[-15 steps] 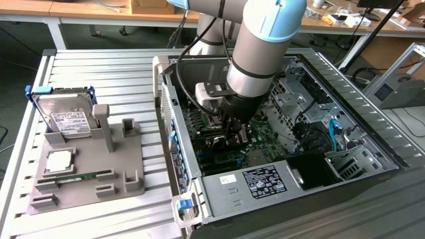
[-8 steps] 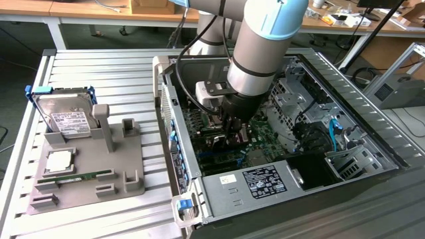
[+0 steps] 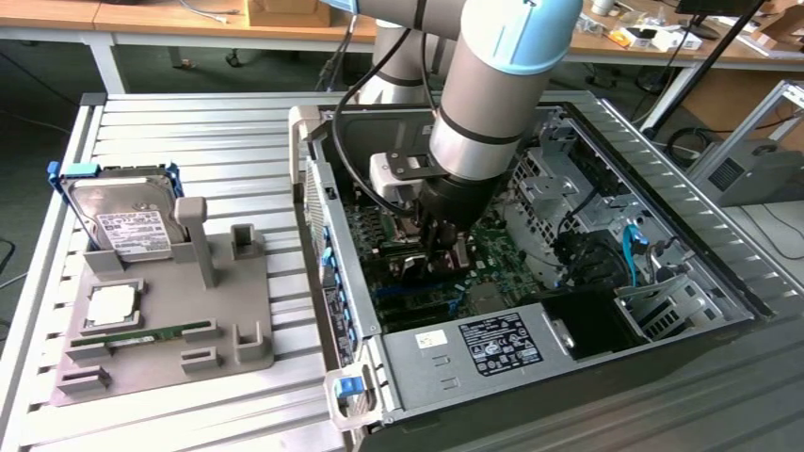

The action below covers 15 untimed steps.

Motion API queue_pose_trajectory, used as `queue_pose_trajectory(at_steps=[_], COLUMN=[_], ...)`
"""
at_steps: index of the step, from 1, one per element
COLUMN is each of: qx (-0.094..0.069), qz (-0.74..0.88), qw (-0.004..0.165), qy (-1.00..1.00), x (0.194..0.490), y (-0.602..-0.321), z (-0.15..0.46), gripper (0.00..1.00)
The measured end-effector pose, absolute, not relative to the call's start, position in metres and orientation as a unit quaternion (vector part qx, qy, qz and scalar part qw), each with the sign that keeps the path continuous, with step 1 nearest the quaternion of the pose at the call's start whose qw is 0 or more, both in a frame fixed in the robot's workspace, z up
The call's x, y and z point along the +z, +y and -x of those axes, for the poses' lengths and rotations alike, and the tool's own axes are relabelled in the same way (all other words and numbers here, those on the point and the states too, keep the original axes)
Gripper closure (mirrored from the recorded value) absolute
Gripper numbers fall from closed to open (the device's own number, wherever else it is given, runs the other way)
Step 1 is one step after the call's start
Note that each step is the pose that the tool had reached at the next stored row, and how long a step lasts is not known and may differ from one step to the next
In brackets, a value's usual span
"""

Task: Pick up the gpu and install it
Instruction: 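Insert the gpu into the slot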

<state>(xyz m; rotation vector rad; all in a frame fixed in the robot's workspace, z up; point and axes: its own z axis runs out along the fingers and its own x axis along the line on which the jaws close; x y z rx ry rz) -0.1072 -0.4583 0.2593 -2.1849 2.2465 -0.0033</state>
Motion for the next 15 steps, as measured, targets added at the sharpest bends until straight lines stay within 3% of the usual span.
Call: queue_pose_trajectory(at_steps=[15], qx=[-0.001], qz=[0.7], qw=[0.004], qy=[0.714], x=[0.2591], y=[-0.4579], z=[0.1071], gripper=[0.73])
